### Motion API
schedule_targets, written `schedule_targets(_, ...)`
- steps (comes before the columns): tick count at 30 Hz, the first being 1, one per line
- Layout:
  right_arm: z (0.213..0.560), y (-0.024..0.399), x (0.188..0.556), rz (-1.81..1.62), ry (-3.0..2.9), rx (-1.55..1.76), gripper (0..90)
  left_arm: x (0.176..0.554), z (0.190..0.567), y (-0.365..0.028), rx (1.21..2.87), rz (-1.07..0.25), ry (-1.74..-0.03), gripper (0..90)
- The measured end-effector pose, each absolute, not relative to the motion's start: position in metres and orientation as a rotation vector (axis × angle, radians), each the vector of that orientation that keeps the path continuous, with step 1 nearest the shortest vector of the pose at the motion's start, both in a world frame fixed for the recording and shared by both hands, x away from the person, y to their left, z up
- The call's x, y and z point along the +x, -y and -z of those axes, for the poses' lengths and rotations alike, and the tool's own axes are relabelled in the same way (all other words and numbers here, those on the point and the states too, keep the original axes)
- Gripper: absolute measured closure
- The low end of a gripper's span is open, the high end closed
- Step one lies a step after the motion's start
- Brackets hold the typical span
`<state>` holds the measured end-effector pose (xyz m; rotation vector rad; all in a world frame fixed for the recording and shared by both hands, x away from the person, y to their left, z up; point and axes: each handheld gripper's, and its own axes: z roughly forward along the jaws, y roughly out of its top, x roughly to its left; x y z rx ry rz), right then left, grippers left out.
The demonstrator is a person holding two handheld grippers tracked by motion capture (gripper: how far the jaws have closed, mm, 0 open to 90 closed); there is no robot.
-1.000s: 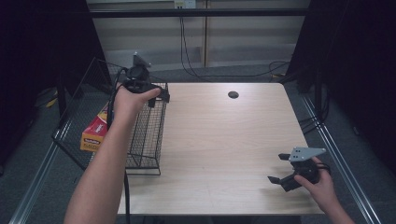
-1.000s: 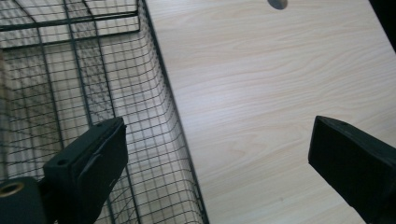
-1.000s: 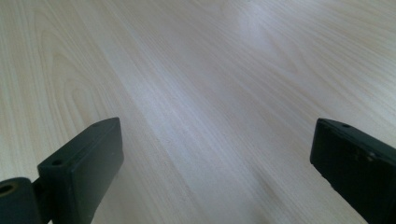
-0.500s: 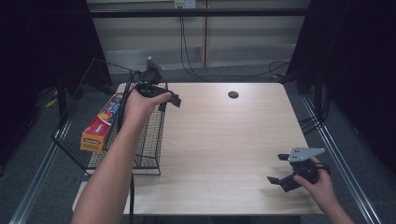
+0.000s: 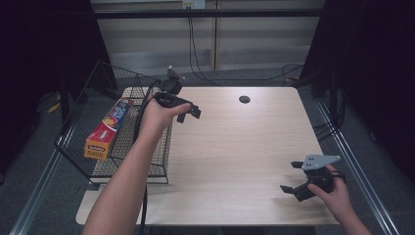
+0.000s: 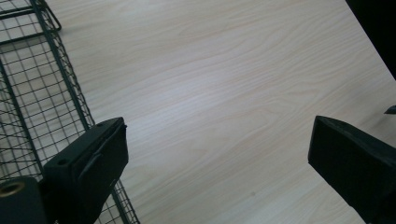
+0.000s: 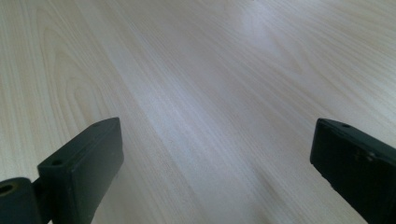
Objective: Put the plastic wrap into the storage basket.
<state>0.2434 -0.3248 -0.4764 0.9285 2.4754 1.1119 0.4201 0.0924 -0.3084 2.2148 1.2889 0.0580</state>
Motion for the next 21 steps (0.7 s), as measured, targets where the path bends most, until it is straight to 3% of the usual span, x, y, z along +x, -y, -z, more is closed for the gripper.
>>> schedule_targets(21, 0.476, 0.324, 0.243, -1.109, -2.483, 0.927, 2.6, 0.412, 0.333, -0.072, 2.26, 0.005, -1.201, 5.5)
